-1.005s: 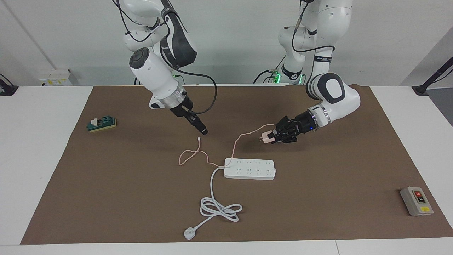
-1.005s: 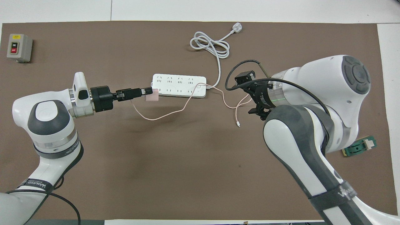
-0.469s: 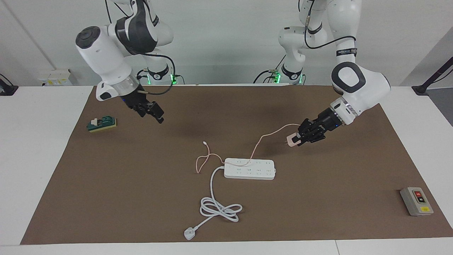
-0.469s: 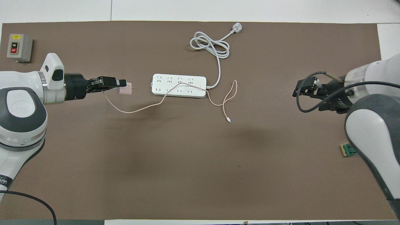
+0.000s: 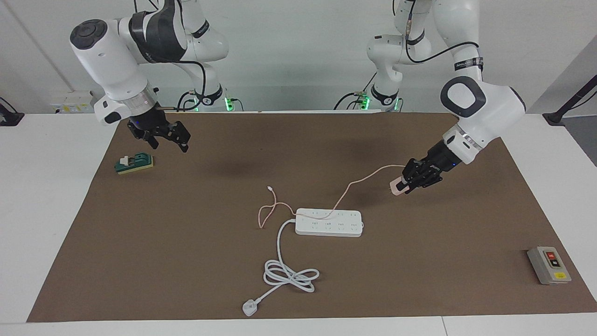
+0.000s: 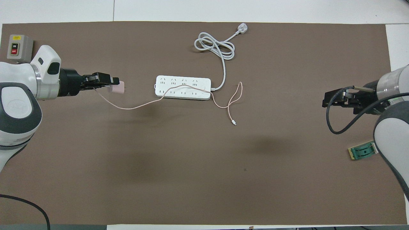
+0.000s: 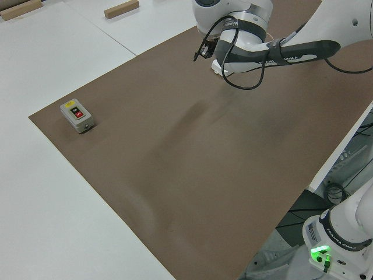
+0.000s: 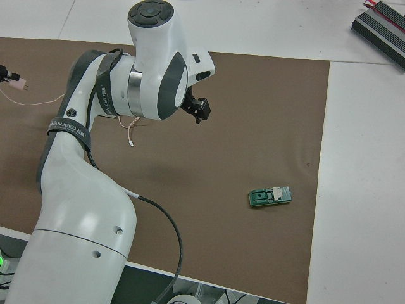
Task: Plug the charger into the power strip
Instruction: 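Pull the charger back with the left gripper while the right gripper retracts, then rotate the charger with the left gripper to face the power strip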
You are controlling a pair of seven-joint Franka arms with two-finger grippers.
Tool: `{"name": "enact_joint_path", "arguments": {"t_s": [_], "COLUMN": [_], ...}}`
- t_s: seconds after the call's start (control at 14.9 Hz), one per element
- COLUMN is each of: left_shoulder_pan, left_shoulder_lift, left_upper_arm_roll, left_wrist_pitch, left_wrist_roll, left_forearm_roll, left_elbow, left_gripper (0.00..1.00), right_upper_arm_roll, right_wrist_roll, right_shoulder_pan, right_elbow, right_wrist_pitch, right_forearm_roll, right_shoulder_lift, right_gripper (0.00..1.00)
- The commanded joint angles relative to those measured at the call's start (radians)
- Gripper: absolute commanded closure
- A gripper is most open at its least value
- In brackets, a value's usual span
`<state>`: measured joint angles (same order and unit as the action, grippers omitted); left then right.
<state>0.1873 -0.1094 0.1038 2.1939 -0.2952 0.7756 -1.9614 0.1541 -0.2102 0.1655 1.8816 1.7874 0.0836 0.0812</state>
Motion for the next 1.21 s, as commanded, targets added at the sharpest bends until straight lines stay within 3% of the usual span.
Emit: {"name": "enact_joint_path", "arguments": {"t_s": [0.0, 0.4, 0.54, 0.67, 0.8, 1.14], "left_shoulder_pan": [0.004, 0.006, 0.003, 0.003, 0.006, 0.001], "left_shoulder_lift": [-0.021, -0.032, -0.029, -0.027, -0.029, -0.033], "left_upper_arm_roll": [0.004, 0.005, 0.007, 0.004, 0.004, 0.008], "left_wrist_pitch": [0.029, 0.092, 0.089, 0.070, 0.012, -0.034], "left_wrist_roll": [0.071, 0.082, 0.178, 0.250, 0.377, 0.537], "left_forearm_roll": [-0.061, -0.154, -0.192, -0.386, -0.482, -0.513], "left_elbow": [0.038, 0.036, 0.038, 0.097, 0.140, 0.168], "left_gripper": [1.00, 1.00, 1.00, 1.00, 1.00, 1.00], "right_upper_arm_roll": [0.001, 0.032, 0.030, 0.032, 0.032, 0.030], "right_wrist_roll": [0.095, 0.239, 0.244, 0.252, 0.281, 0.259], "right_shoulder_pan": [-0.024, -0.041, -0.041, -0.041, -0.053, -0.061], "right_elbow": [-0.025, -0.073, -0.088, -0.099, -0.104, -0.154], "right_wrist_pitch": [-0.048, -0.080, -0.100, -0.105, -0.105, -0.144], "right_forearm_roll": [-0.016, -0.015, -0.015, -0.016, -0.016, -0.015], "right_shoulder_lift": [0.017, 0.009, -0.001, -0.009, -0.012, -0.049], "right_gripper": [0.00, 0.00, 0.00, 0.00, 0.00, 0.00]}}
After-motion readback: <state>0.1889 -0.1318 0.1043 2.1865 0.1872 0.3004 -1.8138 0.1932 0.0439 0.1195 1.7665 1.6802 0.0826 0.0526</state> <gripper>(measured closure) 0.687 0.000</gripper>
